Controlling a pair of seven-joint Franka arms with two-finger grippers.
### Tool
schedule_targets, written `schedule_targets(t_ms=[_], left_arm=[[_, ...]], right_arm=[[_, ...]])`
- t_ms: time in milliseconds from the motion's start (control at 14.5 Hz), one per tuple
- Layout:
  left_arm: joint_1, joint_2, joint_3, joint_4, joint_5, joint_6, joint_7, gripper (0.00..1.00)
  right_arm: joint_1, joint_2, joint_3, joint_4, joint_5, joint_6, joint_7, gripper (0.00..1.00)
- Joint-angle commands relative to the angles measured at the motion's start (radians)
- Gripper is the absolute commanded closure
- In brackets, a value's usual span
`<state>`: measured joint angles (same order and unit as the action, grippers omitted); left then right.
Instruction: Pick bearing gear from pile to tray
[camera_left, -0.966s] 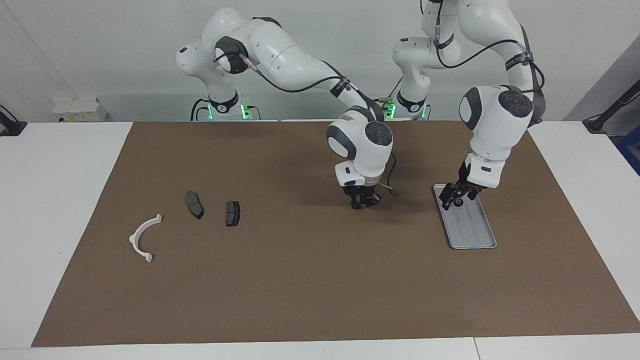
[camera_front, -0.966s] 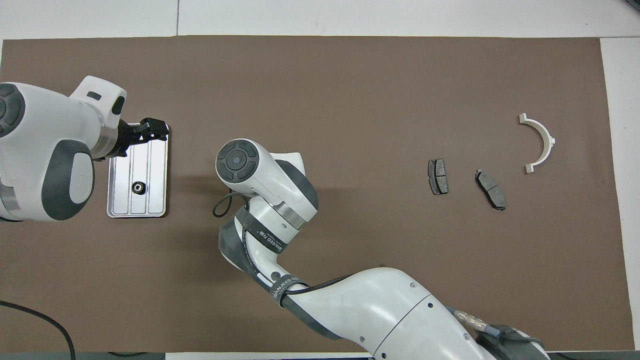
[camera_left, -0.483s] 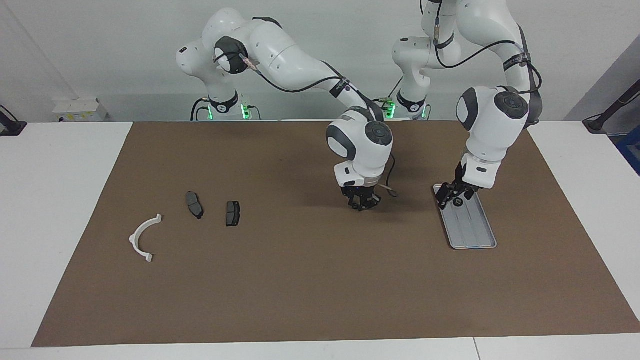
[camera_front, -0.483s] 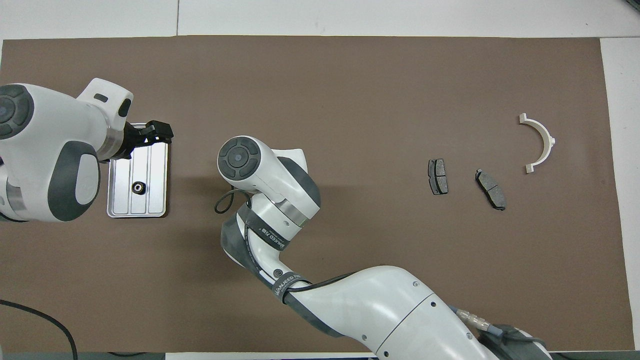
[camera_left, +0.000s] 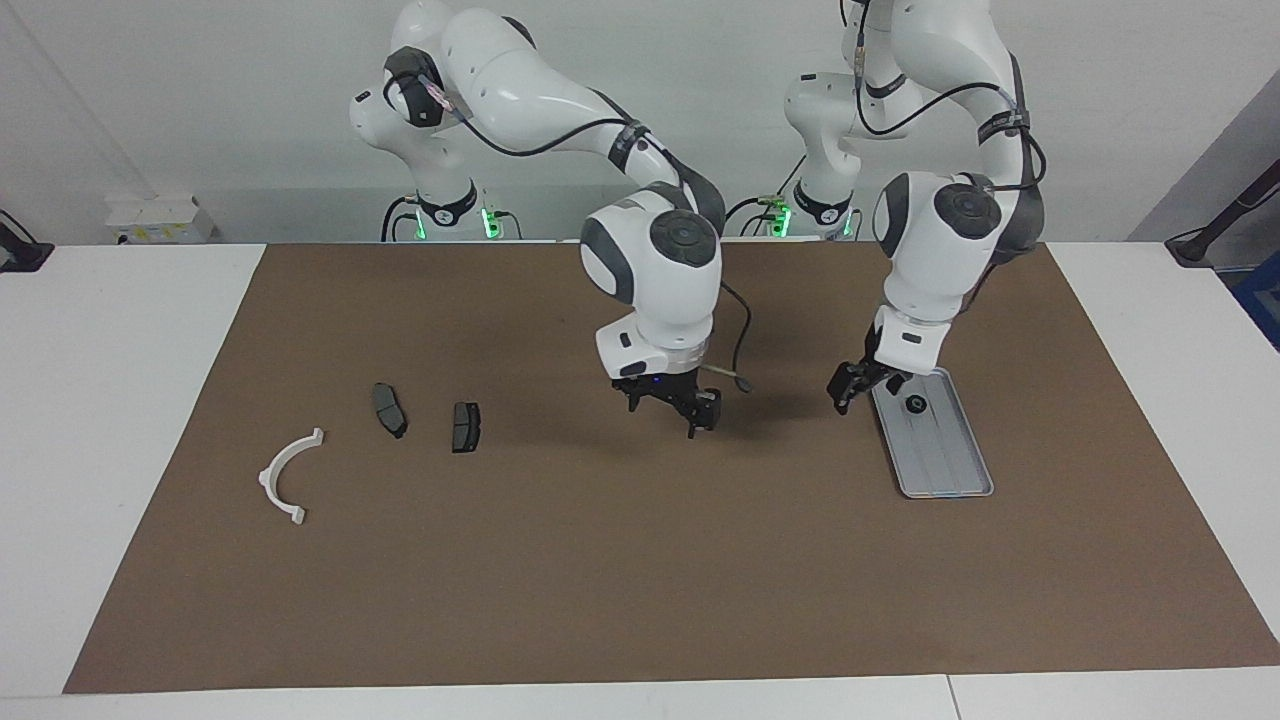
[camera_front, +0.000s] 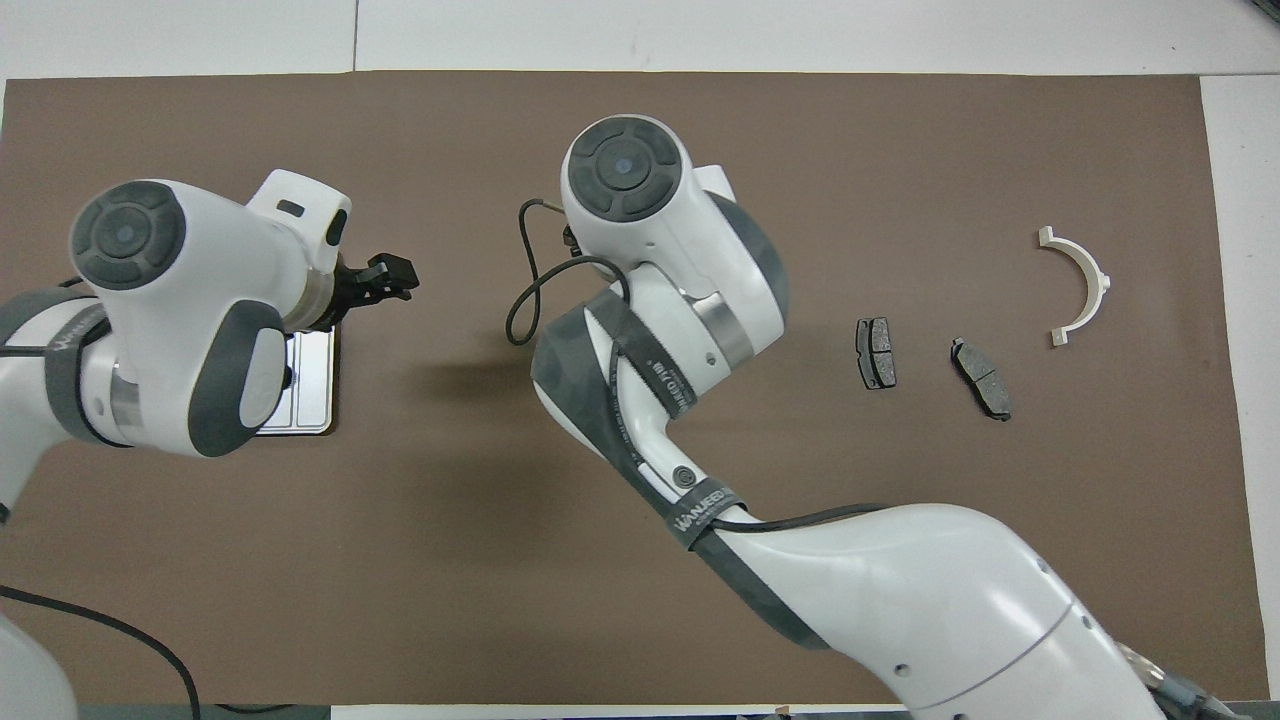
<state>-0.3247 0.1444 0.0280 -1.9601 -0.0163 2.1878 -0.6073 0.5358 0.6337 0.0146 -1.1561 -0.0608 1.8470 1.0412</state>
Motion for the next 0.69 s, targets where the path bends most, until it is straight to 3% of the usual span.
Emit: schedule_targets(t_ms=[0, 207, 345, 621], left_arm=[[-0.140, 0.062, 0.017, 0.029, 0.002, 0.023, -0.173, 0.09], [-0.243, 0.219, 0.021, 0.124, 0.010, 0.037, -0.296, 0.23], [-0.254, 0.207, 0.018, 0.089, 0.012, 0.024, -0.301, 0.38], [-0.280, 0.192, 0.017, 0.026, 0.012, 0.081, -0.318, 0.41]], right_arm=[[-0.072, -0.090, 0.018, -0.025, 0.010, -0.060, -0.156, 0.00], [-0.163, -0.169, 0.016, -0.033, 0.074, -0.110, -0.365, 0.00], [-0.215, -0.212, 0.016, -0.036, 0.085, -0.149, -0.528, 0.00], [-0.325, -0.307, 0.015, -0.092, 0.097, -0.181, -0.754, 0.00]])
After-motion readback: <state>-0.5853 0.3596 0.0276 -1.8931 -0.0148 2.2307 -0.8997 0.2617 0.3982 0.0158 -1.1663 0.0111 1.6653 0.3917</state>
